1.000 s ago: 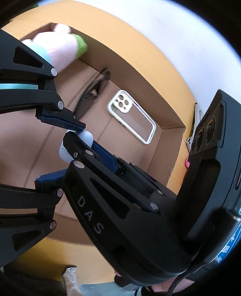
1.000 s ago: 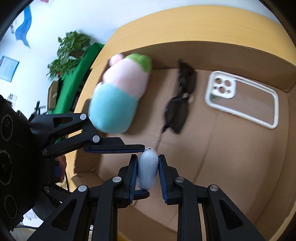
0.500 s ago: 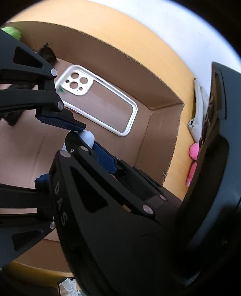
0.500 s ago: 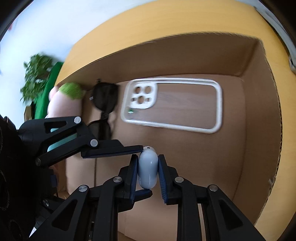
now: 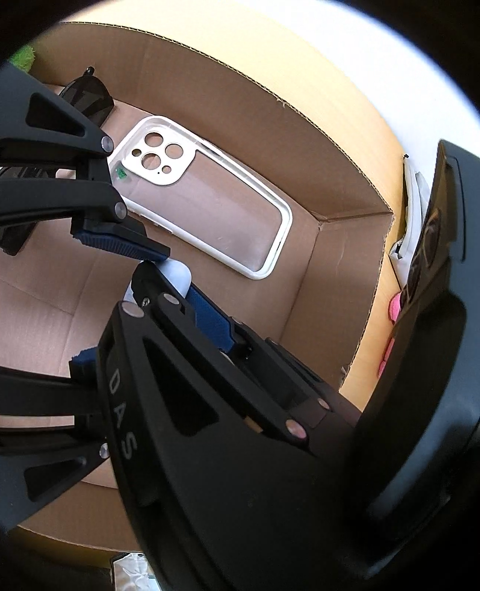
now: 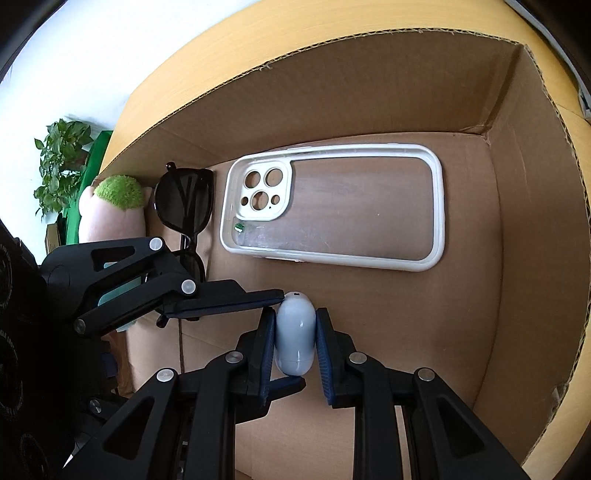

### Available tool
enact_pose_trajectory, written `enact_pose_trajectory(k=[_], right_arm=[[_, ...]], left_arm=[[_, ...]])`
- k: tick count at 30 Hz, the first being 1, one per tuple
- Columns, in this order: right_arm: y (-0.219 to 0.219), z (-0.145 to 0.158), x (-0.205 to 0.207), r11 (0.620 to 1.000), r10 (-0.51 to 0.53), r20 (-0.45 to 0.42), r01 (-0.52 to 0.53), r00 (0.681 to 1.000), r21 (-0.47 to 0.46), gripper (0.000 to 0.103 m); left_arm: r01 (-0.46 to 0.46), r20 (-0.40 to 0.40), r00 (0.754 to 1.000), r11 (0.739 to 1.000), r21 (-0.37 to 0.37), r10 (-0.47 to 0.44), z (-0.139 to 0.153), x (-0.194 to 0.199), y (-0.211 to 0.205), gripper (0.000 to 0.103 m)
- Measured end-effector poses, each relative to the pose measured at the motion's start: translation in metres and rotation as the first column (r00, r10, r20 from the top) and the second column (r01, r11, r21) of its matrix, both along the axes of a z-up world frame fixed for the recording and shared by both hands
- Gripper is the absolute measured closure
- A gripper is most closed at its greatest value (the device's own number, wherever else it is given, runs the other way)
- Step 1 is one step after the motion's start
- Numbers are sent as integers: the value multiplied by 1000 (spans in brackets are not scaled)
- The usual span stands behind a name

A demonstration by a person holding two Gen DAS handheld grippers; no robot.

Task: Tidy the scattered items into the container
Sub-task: 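Carry the earbud case into the box with both grippers holding it, then open both grippers to release the earbud case in the box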

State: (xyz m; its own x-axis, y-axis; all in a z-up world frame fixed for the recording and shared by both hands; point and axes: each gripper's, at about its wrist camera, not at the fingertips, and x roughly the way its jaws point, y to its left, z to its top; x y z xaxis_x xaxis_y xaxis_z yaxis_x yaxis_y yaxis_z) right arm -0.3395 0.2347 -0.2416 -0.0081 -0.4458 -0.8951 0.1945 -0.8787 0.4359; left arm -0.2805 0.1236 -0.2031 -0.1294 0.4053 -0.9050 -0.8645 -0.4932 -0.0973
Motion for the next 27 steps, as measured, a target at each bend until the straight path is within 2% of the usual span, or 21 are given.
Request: enact_pose_trajectory(k=[7, 15, 17, 22, 27], right_arm=[[8, -2, 2, 999, -3, -4, 4, 1000, 33, 74], [11, 0, 1, 998, -1, -23, 3, 1000, 62, 73], [12, 2, 1, 997, 3, -33, 0, 999, 74, 70], [17, 10, 3, 995, -6, -58, 12, 998, 99, 48], [17, 20, 3, 994, -5, -72, 13, 997, 111, 46]], left_arm=[[-9, 10, 1000, 999, -36, 9, -7, 1, -3, 60], [-20, 7, 1000, 999, -46, 20, -6, 2, -4, 60], [-22, 8, 1000, 999, -46, 23, -5, 3, -4, 60], [-15, 5, 1000, 999, -43, 15, 0, 6, -4, 60], [-21, -1, 1000, 999, -38, 21, 9, 11, -7, 60]])
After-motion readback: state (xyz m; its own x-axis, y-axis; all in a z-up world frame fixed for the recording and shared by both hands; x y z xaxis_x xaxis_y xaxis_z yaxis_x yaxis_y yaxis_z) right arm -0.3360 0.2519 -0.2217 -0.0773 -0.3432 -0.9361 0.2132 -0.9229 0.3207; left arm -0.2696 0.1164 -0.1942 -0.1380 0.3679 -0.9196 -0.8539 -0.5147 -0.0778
